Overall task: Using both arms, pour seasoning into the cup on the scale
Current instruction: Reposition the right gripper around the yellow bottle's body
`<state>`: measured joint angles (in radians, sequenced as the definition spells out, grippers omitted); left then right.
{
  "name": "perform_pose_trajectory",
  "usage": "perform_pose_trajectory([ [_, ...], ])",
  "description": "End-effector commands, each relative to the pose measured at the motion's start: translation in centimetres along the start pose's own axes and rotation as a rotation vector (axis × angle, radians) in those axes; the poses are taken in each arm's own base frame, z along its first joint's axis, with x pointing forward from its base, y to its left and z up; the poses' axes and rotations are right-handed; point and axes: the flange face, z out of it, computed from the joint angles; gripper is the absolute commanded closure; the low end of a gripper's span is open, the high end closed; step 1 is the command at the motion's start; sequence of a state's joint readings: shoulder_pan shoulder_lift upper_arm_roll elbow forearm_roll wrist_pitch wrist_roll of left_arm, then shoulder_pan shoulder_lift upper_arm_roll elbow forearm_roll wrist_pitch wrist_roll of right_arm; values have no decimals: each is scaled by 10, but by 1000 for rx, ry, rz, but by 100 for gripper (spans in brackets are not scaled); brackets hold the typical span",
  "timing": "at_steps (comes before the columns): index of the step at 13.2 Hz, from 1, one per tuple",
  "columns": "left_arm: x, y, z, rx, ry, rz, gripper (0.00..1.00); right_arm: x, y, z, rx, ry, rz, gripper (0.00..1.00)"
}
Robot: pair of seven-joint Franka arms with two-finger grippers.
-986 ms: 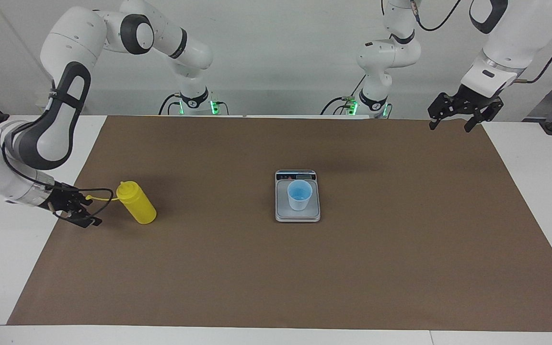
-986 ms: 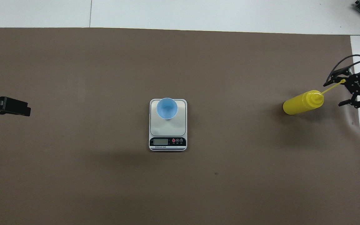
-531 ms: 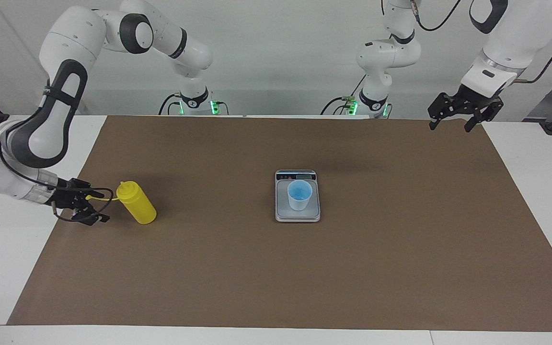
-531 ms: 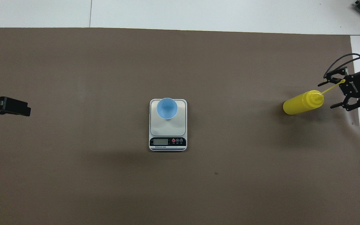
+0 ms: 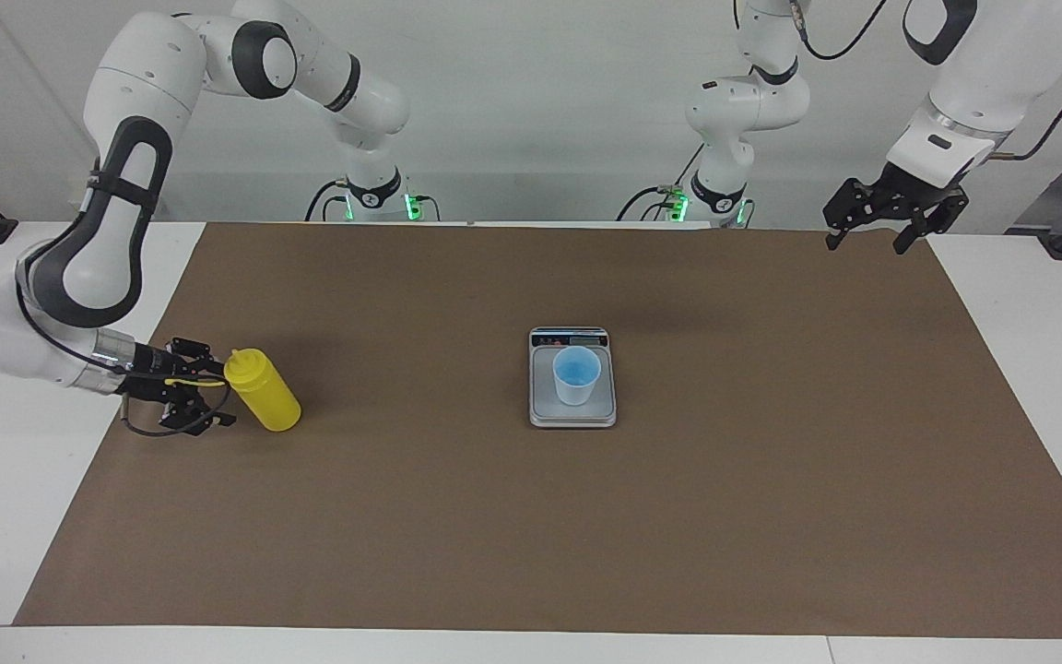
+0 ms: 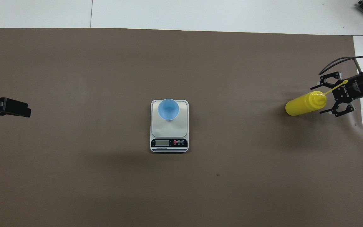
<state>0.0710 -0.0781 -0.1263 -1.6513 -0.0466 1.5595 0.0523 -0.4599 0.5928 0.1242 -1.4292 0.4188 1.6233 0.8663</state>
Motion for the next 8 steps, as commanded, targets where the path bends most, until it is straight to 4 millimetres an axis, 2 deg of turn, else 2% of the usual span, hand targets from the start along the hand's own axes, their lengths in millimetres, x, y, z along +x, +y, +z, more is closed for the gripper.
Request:
perform_pose_trajectory([
  [1,-11,-3,-2,16,-3,1,0,-12,13,9,26,-60,55,0],
  [3,-11,-3,-2,16,-3,-1,0,-12,14,9,37,-77,103,0],
  [8,-11,-3,-2,16,-3,-1,0,-14,28,26,51,-132,159,0],
])
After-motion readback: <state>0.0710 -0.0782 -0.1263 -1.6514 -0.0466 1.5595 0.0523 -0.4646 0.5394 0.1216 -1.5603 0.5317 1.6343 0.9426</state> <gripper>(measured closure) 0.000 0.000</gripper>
